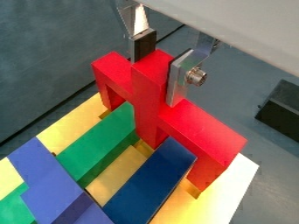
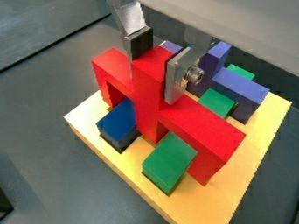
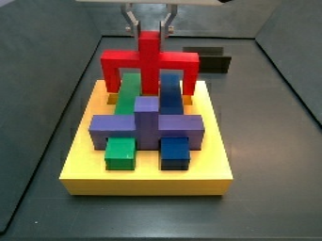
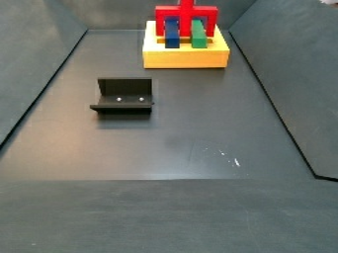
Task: Pick up the red object. Move up. Move to above the board. Insert the red object.
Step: Insert the red object.
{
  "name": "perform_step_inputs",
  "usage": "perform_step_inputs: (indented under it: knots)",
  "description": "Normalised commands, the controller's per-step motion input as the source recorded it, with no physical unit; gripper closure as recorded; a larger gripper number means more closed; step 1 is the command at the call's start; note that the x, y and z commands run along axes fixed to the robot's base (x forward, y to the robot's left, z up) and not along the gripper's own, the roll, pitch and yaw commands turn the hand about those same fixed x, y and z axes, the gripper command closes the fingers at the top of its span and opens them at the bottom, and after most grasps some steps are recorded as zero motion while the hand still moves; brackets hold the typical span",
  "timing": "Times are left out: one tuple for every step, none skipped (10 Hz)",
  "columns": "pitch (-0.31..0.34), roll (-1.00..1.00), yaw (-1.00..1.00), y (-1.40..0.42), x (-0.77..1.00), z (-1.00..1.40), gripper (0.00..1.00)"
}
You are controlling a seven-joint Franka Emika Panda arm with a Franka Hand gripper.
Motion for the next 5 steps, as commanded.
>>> perform_step_inputs:
  knots:
    - [-0.019,0.00,0.01,-0.04,0.03,-0.01,1.00]
    - [-0.004,0.05,0.02,0.00,0.08,-0.17,1.00]
    - [0.000,0.15,0.05,0.00,0.05,-0.20,1.00]
    - [0.000,0.26,0.09,0.00,0.07,-0.22,1.00]
    - [0.000,0.29,0.10,0.00,0.06,-0.24,1.00]
